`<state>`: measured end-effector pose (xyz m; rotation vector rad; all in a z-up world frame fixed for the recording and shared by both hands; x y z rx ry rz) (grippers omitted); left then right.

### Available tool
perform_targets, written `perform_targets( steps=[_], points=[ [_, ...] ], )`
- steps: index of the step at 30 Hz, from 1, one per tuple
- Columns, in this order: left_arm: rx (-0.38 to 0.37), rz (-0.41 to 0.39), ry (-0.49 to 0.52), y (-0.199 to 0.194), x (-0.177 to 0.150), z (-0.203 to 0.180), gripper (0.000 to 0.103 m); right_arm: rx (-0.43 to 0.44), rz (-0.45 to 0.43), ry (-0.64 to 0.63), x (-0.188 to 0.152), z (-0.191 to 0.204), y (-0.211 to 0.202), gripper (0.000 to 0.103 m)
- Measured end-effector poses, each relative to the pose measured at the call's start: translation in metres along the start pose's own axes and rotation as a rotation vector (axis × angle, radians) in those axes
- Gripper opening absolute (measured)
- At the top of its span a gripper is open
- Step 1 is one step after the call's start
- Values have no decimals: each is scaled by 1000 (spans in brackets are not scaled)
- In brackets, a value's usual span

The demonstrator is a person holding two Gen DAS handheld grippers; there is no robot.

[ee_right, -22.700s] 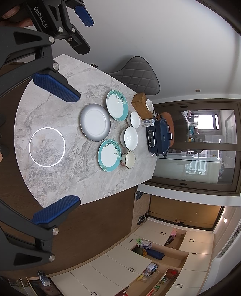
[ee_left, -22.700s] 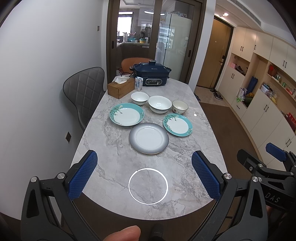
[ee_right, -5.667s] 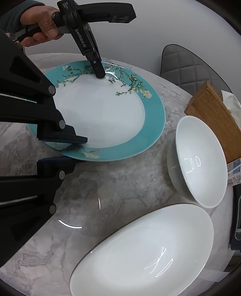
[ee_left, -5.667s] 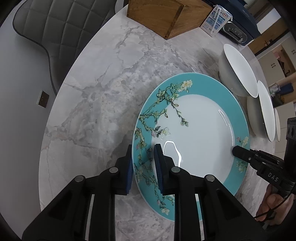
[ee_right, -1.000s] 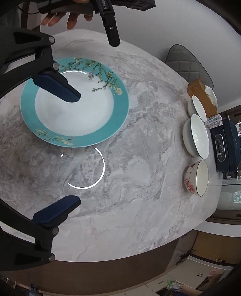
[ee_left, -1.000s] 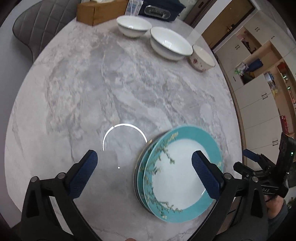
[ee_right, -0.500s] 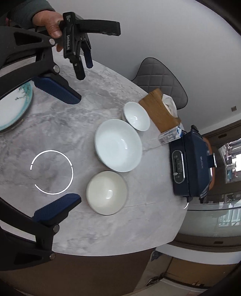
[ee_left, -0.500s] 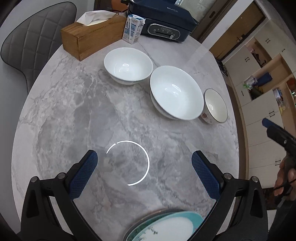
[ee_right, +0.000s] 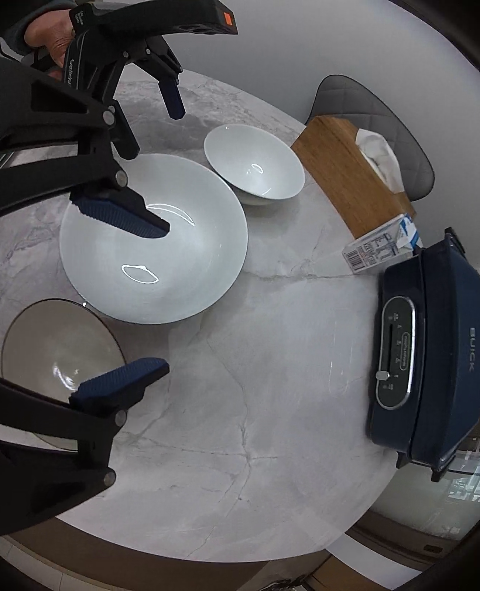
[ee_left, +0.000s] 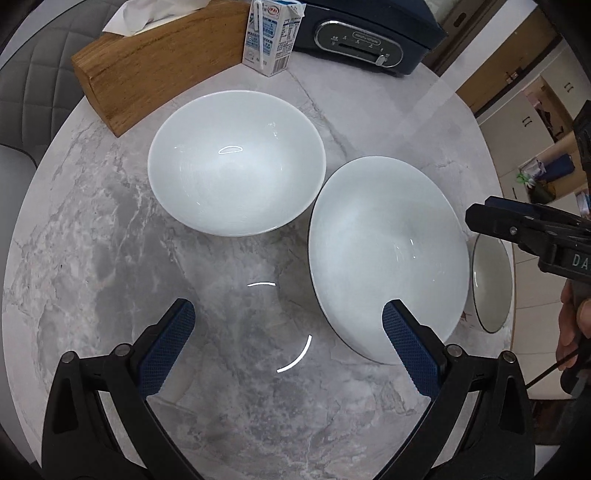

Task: Organize plates and bowls
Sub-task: 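Move both grippers to the rim of the large white bowl, then close the left gripper on the white bowl rim while the right gripper grips it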

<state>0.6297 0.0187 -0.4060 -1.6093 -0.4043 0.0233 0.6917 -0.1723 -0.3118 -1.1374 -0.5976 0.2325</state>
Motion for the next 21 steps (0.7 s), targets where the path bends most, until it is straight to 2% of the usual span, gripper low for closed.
perform_targets(
  steps=[2, 6, 8, 10, 12, 13, 14, 16, 21],
  points=[
    [-7, 14, -8, 11, 3, -2, 101, 5, 20, -12, 5, -2, 14, 68],
    [-20, 34, -7, 30, 8, -7, 86, -42, 78, -57, 11, -2, 38, 66],
    [-21, 48, 1, 39, 9, -10, 71, -53, 101, -62, 10, -3, 48, 65],
    [-40, 67, 12, 48, 10, -16, 44, -52, 121, -60, 7, -5, 55, 59],
    [-59, 69, 17, 53, 11, -20, 35, -58, 143, -58, 3, -7, 62, 42],
    [-63, 70, 20, 55, 12, -22, 30, -59, 150, -58, 1, -9, 64, 37],
    [-74, 75, 23, 58, 13, -26, 28, -58, 154, -58, -1, -9, 65, 27],
    [-87, 82, 34, 62, 15, -32, 16, -80, 154, -63, -4, -11, 65, 18],
    [-83, 84, 25, 65, 16, -36, 12, -69, 147, -31, -8, -13, 63, 15]
  ],
)
Point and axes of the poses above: each gripper's, at about its wrist camera, not at the fingertips, and y roughly the way its jaws point, z to its left, x to its top, the point moved 6 cm from there along y, roughly the way its jaws point, and after that the axes turned 8 degrees about x, right-handed, at the moved point
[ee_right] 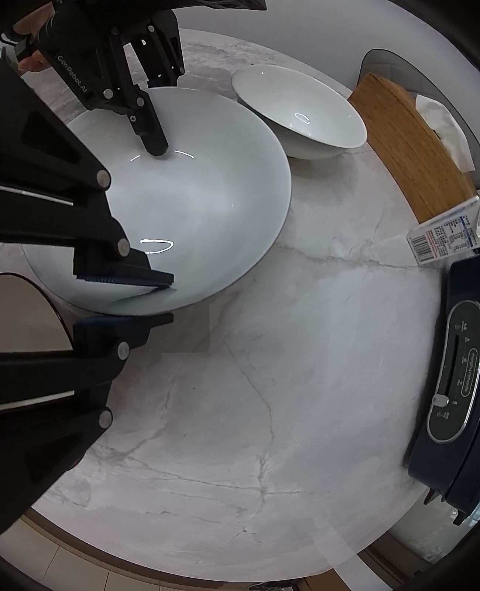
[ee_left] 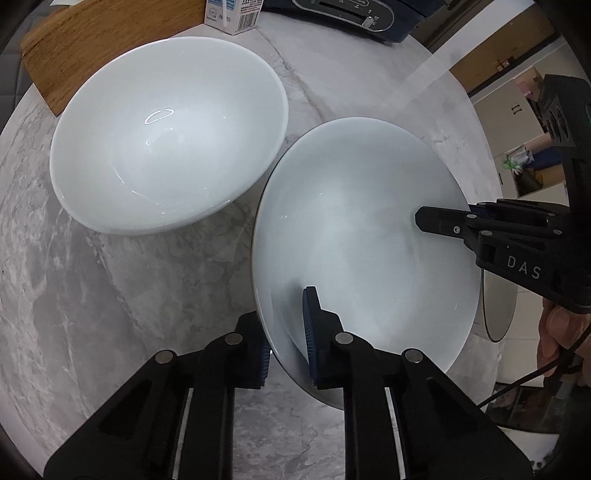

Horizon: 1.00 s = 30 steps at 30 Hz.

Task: Organize plates and bowls
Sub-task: 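Close the left gripper on the white bowl rim while the right gripper grips it, then lift the large white bowl with both grippers and lower it onto the plate stack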

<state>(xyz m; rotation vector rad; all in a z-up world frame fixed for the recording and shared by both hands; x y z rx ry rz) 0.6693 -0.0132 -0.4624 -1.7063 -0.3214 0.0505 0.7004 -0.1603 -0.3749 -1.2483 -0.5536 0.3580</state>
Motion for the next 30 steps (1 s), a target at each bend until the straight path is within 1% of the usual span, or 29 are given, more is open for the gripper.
perform_targets(
  steps=[4, 8, 11, 16, 18, 20, 23, 27, 30],
  points=[
    [-3, 5, 8, -8, -4, 3, 12, 15, -35, 26, -2, 4, -13, 15],
    [-6, -13, 45, -33, -14, 0, 12, 9, -67, -6, -8, 21, -40, 15],
    [-28, -28, 60, -52, -24, -3, 12, 20, -94, -11, -21, 32, -63, 14],
    [-66, -43, 101, -81, -49, -16, 13, 21, -132, -6, -54, 44, -95, 14],
    [-86, -39, 122, -91, -63, -22, 13, 20, -141, 14, -73, 45, -105, 14],
    [-94, -32, 156, -98, -78, -28, 13, 18, -150, 38, -100, 47, -116, 14],
    [-111, -7, 213, -106, -117, -40, 13, 24, -162, 89, -134, 44, -125, 13],
    [-120, 46, 285, -97, -156, -62, 13, 46, -173, 180, -189, 44, -129, 13],
    [-111, 86, 341, -85, -183, -77, 13, 63, -173, 257, -227, 39, -123, 13]
  ],
)
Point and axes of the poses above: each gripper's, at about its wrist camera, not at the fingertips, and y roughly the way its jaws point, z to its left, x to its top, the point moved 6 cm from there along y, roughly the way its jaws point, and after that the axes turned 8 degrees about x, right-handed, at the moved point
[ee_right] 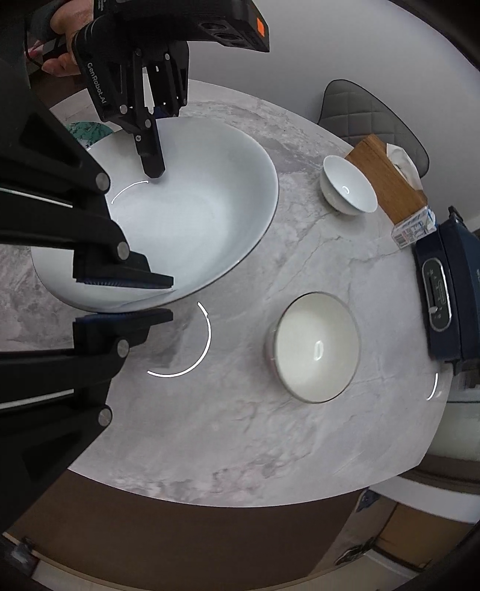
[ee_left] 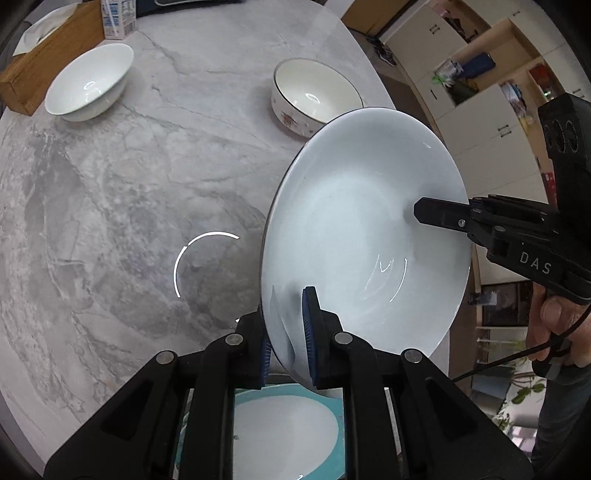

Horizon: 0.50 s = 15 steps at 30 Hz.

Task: Organize plates and bowls
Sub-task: 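Lift the large white bowl with both grippers and lower it onto the plate stack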

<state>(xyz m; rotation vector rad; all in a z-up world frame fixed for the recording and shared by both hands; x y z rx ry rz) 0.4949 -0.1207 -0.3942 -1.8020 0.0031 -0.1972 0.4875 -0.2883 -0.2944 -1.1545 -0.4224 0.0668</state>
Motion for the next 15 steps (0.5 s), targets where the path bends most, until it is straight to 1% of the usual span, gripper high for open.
perform_targets(
  steps=[1, 4, 8, 11, 15],
  points=[
    [1, 12, 11, 3, -11, -4, 13, 6, 1, 27, -11, -5, 2, 13],
    [22, 43, 44, 21, -21, -15, 13, 14, 3, 90, -41, -18, 6, 13],
    [22, 83, 69, 43, -31, -26, 13, 31, 14, 167, -72, -35, 17, 13],
    [31, 100, 79, 57, -34, -33, 13, 39, 25, 211, -89, -45, 26, 13],
    [40, 115, 87, 69, -37, -40, 13, 48, 36, 249, -102, -55, 34, 13]
  ],
)
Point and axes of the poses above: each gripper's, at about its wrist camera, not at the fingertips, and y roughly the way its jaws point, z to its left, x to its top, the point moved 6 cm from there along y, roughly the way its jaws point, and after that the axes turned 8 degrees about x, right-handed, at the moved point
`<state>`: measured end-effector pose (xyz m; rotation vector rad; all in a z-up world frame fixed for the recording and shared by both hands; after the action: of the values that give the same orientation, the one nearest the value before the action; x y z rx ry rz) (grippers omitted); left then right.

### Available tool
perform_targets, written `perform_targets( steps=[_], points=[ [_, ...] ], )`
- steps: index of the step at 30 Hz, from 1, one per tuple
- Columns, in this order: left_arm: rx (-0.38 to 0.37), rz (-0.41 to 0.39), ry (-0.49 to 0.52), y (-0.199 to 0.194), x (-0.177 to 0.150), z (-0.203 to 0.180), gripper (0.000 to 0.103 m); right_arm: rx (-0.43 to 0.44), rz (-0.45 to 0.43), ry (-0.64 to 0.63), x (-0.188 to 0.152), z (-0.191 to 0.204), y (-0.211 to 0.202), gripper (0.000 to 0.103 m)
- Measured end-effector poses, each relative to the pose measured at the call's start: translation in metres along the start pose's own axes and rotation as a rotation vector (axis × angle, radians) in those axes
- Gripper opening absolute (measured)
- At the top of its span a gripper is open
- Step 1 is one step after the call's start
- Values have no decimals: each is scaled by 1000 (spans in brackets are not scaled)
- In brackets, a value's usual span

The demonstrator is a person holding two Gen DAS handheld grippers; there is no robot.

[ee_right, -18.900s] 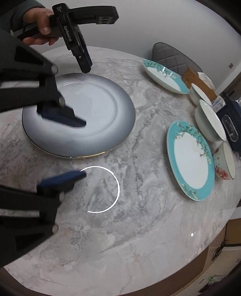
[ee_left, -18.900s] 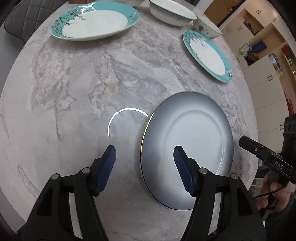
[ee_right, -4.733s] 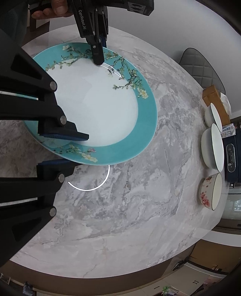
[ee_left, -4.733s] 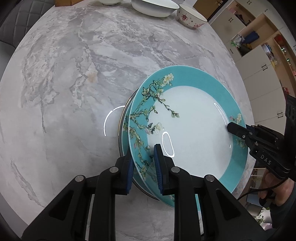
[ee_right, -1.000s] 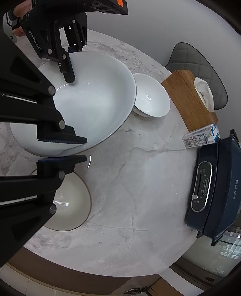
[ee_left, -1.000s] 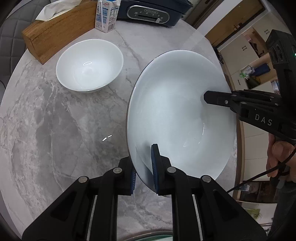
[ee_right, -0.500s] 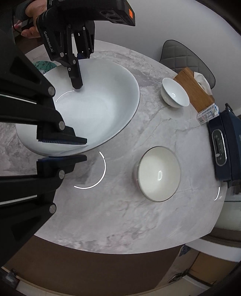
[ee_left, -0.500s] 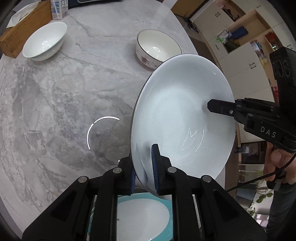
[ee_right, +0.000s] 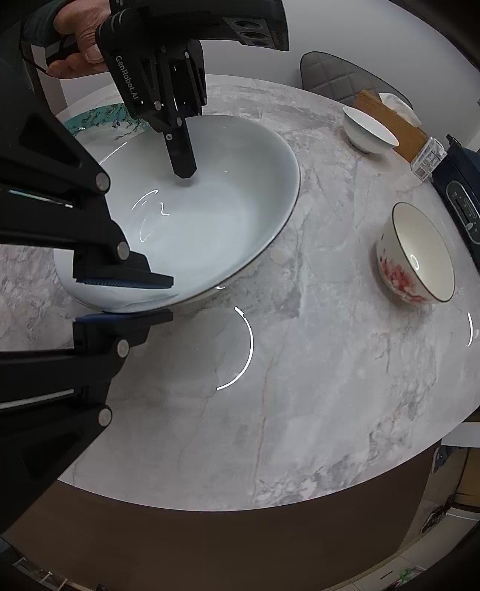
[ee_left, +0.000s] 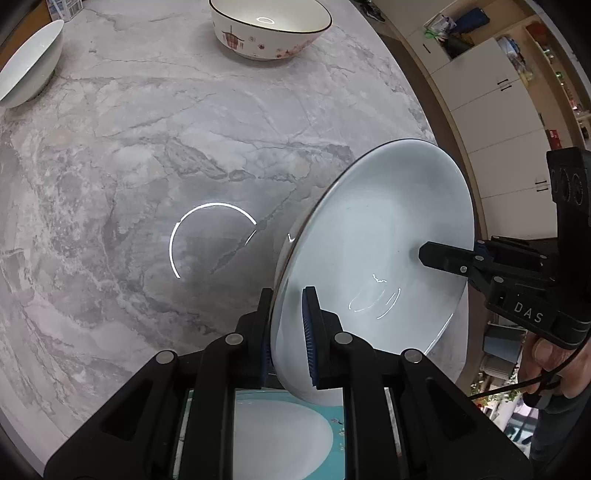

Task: Organize plates and bowls
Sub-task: 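Lift the large white bowl with both grippers and lower it onto the plate stack, then open both grippers and release the large white bowl on the stack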

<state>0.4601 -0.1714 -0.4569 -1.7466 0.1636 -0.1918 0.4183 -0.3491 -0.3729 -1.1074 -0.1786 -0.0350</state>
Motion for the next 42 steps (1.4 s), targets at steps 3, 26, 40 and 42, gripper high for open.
perform_targets(
  steps=[3, 26, 40, 42],
  points=[
    [9, 8, 3, 6, -3, -9, 13, 4, 8, 13, -4, -5, 4, 13],
    [2, -24, -80, 11, 11, -3, 44, 24, 12, 57, 4, -13, 15, 29],
    [5, -177, -285, -74, -34, 95, 103, 108, -224, 44, 27, 17, -66, 103],
    [49, -223, -329, -88, -40, 125, 103, 117, -234, -2, 42, 39, -73, 103]
  ],
)
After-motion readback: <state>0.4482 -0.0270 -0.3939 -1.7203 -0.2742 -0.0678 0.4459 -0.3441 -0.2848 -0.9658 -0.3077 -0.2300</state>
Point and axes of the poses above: each gripper's, at about its wrist camera, not at the fingertips, and y roughly the way its jaws point, z to its left, x to its top, the point moved 6 cm from there along y, roughly the way its jaws point, and after that the axes turned 8 degrees about x, right-handed, at the moved point
